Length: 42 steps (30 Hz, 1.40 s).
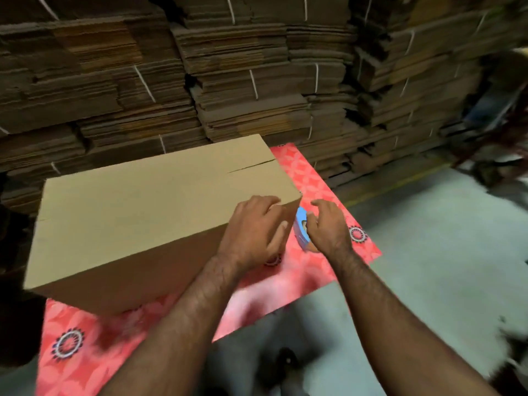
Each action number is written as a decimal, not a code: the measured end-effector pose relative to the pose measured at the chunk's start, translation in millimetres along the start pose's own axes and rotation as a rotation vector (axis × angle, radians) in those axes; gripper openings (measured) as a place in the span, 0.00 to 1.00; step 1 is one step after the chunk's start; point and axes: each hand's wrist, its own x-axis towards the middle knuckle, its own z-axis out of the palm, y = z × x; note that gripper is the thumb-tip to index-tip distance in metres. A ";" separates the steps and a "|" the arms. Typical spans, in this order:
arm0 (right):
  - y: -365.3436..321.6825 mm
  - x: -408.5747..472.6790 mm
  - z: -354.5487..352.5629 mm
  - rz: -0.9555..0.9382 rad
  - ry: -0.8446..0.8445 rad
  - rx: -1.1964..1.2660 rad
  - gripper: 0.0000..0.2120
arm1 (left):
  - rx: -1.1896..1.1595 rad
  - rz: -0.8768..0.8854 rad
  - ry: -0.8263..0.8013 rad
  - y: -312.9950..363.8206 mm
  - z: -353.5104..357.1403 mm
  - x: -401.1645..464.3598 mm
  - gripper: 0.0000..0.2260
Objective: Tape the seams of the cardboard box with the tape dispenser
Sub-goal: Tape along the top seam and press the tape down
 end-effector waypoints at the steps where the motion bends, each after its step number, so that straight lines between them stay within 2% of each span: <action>1: 13.0 -0.7 2.9 0.024 -0.029 -0.002 0.25 | -0.003 0.041 -0.028 13.3 13.8 6.2 0.11; 4: 44.5 2.2 13.6 0.069 -0.153 -0.010 0.23 | -0.028 0.037 -0.156 37.2 59.0 11.7 0.12; 7: 70.8 11.9 29.3 0.075 -0.248 -0.003 0.24 | -0.058 -0.092 -0.239 38.9 101.4 4.7 0.13; 11: 87.7 29.2 50.8 0.082 -0.355 0.006 0.15 | -0.039 -0.267 -0.321 39.5 133.0 0.7 0.16; 15: 98.5 40.5 77.4 0.113 -0.455 0.012 0.23 | -0.018 -0.364 -0.361 40.4 145.5 -5.1 0.17; 19: 103.3 46.3 80.9 0.154 -0.508 -0.086 0.16 | -0.072 -0.433 -0.349 37.5 147.5 -12.8 0.19; 21: 107.1 50.9 74.0 0.188 -0.440 0.012 0.16 | -0.095 -0.450 -0.316 38.0 143.9 -11.4 0.18; 24: 112.7 58.3 53.8 0.269 -0.367 0.205 0.23 | -0.108 -0.438 -0.225 42.9 133.1 -1.5 0.17; 27: 109.4 63.2 21.1 0.424 -0.353 0.548 0.35 | -0.201 -0.417 -0.109 54.1 116.1 19.0 0.15; 28: 105.6 65.8 8.1 0.427 -0.369 0.688 0.39 | -0.250 -0.413 -0.074 58.9 107.4 28.7 0.15; 30: 91.8 73.5 -19.5 0.369 -0.381 0.903 0.39 | -0.367 -0.420 0.000 66.2 84.6 50.7 0.12; 33: 57.8 88.1 -62.1 0.241 -0.342 1.062 0.40 | -0.503 -0.456 0.137 65.0 45.8 83.4 0.10; 38: -27.3 103.4 -114.7 0.078 -0.261 1.161 0.35 | -0.819 -0.663 0.309 41.8 -19.9 118.1 0.09; 42: -102.0 102.1 -117.4 -0.178 -0.282 0.893 0.38 | -1.073 -0.807 0.451 19.3 -82.8 116.1 0.15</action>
